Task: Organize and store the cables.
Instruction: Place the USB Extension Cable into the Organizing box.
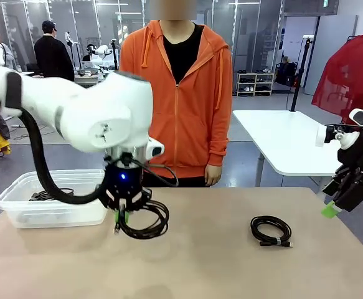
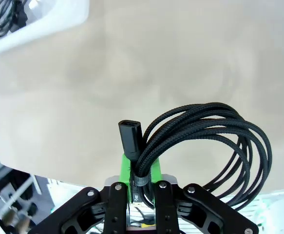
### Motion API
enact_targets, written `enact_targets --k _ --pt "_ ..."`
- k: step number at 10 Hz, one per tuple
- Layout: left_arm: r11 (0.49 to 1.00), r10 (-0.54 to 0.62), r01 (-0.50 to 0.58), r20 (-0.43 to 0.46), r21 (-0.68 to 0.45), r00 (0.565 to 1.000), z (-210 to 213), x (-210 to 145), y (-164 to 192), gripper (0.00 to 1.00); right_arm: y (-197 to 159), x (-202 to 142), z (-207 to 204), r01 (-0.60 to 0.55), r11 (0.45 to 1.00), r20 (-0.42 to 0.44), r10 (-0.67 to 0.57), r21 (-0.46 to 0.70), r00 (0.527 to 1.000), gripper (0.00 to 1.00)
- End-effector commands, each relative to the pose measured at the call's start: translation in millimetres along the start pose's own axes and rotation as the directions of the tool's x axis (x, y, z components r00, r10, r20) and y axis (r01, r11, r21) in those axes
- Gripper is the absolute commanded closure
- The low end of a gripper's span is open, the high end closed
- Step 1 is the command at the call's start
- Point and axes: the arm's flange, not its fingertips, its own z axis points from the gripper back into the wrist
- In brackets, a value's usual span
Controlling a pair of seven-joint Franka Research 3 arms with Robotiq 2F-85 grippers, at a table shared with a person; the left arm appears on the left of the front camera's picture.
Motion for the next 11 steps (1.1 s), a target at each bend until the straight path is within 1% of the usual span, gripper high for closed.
enact_targets --k 1,2,3,4,6,7,8,9,10,11 --pt "0.998 -0.055 0.055 0.008 -0.041 0.998 -1.3 5.5 12.7 1.00 1.2 1.7 0.7 0.022 1.000 -0.002 -0.022 -0.006 1.000 0.00" --pt "0.996 -0.051 0.052 0.023 -0.068 0.998 -0.2 3.0 11.5 1.00 1.2 1.7 0.7 0.022 1.000 -0.002 -0.022 -0.006 1.000 0.00" --pt "0.995 -0.019 0.023 0.041 -0.093 0.999 -2.2 5.1 1.0 1.00 1.2 1.7 0.7 0.022 1.000 -0.002 -0.022 -0.006 1.000 0.00" --pt "0.999 -0.044 0.045 0.024 -0.022 0.999 11.5 4.3 10.8 1.00 1.2 1.7 0.7 0.022 1.000 -0.002 -0.022 -0.006 1.000 0.00" --pt "0.999 -0.044 0.045 0.024 -0.022 0.999 11.5 4.3 10.8 1.00 1.2 1.7 0.7 0.022 1.000 -0.002 -0.022 -0.006 1.000 0.00" --pt "0.998 -0.042 0.043 0.026 -0.039 0.999 6.9 6.1 7.2 0.82 1.2 1.7 0.7 0.022 1.000 -0.002 -0.022 -0.006 1.000 0.00" --pt "0.993 -0.106 0.112 0.114 -0.047 0.988 21.4 14.2 14.5 0.82 1.2 1.7 0.7 0.022 1.000 -0.002 -0.022 -0.006 1.000 0.00" --pt "0.992 -0.111 0.120 0.146 -0.050 0.983 32.0 33.0 37.1 0.82 1.2 1.7 0.7 0.022 1.000 -0.002 -0.022 -0.006 1.000 0.00" --pt "0.993 -0.094 0.106 0.190 -0.053 0.977 40.4 53.6 64.2 0.82 1.2 1.7 0.7 0.022 1.000 -0.002 -0.022 -0.006 1.000 0.00" --pt "0.991 -0.122 0.129 0.209 -0.025 0.970 47.4 70.4 96.6 0.82 1.2 1.7 0.7 0.022 1.000 -0.002 -0.022 -0.006 1.000 0.00"
